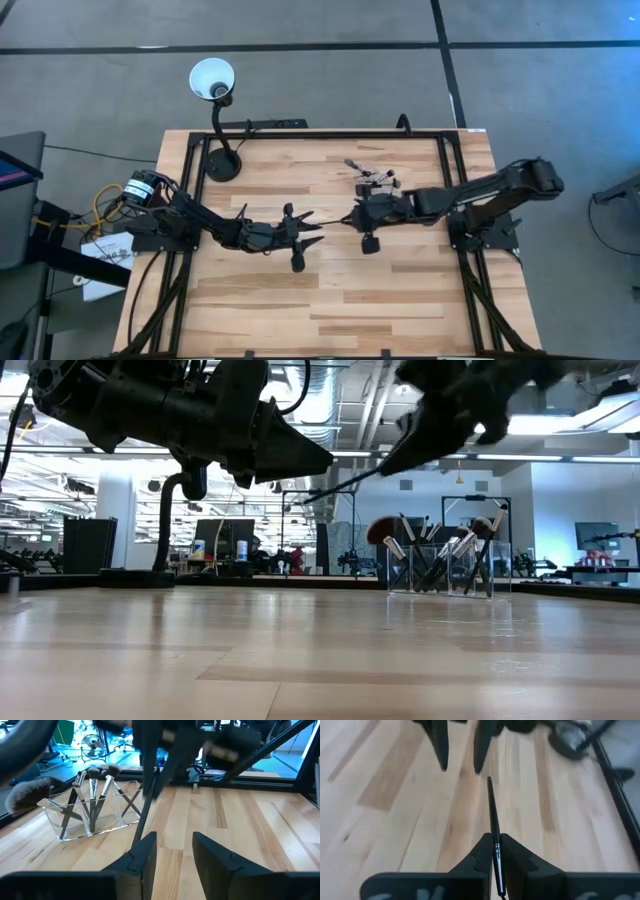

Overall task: Sort items
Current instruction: Put the liner brush into the right side of the transparent organizer

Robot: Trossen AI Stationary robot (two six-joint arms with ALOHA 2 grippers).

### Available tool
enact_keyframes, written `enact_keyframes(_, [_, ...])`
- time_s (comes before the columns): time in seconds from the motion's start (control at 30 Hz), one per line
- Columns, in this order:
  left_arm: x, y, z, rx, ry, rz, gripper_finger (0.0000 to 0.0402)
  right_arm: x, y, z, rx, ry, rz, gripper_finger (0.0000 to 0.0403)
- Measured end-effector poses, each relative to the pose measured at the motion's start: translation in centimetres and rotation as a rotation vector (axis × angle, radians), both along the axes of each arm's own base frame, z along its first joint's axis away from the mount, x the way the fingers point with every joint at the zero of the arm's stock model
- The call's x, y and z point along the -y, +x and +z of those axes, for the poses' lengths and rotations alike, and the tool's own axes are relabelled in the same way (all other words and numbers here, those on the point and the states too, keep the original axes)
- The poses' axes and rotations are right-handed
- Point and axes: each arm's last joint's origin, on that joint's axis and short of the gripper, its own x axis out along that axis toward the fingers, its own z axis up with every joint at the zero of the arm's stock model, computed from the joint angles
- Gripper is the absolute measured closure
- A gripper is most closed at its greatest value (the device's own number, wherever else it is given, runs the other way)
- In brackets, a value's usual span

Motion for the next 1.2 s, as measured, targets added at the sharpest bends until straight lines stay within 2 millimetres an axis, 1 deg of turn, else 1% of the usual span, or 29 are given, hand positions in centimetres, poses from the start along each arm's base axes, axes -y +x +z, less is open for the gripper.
enact_keyframes(0.17, [0.0, 0.0, 0.0, 0.0, -0.007, 0.001, 0.0281, -0.1, -2.2, 4.6, -0.206, -0.033, -0.044, 0.0397])
enact_keyframes(0.27, [0.0, 0.0, 0.0, 0.005, -0.037, 0.006, 0.028, 0.6, -4.1, 7.2, -0.316, -0.003, -0.172, 0.0392])
enact_keyframes(0.33, [0.0, 0.0, 0.0, 0.006, -0.049, 0.008, 0.0281, 1.4, -5.5, 8.2, -0.393, 0.021, -0.287, 0.0386])
enact_keyframes(0.4, [0.0, 0.0, 0.0, 0.006, -0.05, 0.008, 0.0283, 2.1, -6.8, 8.5, -0.466, 0.048, -0.402, 0.0385])
enact_keyframes(0.53, [0.0, 0.0, 0.0, 0.006, -0.05, 0.008, 0.0286, 3.3, -9.0, 8.4, -0.624, 0.082, -0.564, 0.0395])
enact_keyframes(0.63, [0.0, 0.0, 0.0, 0.006, -0.05, 0.008, 0.0286, 3.8, -9.5, 8.2, -0.683, 0.088, -0.619, 0.0397])
enact_keyframes(0.83, [0.0, 0.0, 0.0, 0.006, -0.05, 0.008, 0.0286, 4.5, -8.4, 7.7, -0.645, 0.103, -0.625, 0.0386])
enact_keyframes(1.03, [0.0, 0.0, -0.1, 0.001, -0.049, 0.008, 0.0286, 5.0, -7.5, 5.5, -0.688, 0.148, -0.577, 0.0397])
enact_keyframes(1.13, [0.0, 0.0, -0.1, -0.001, -0.048, 0.008, 0.0286, 5.1, -7.1, 4.3, -0.738, 0.145, -0.573, 0.039])
enact_keyframes(1.2, [0.0, 0.0, -0.1, -0.007, -0.046, 0.008, 0.0286, 5.2, -6.7, 3.8, -0.748, 0.138, -0.581, 0.0379])
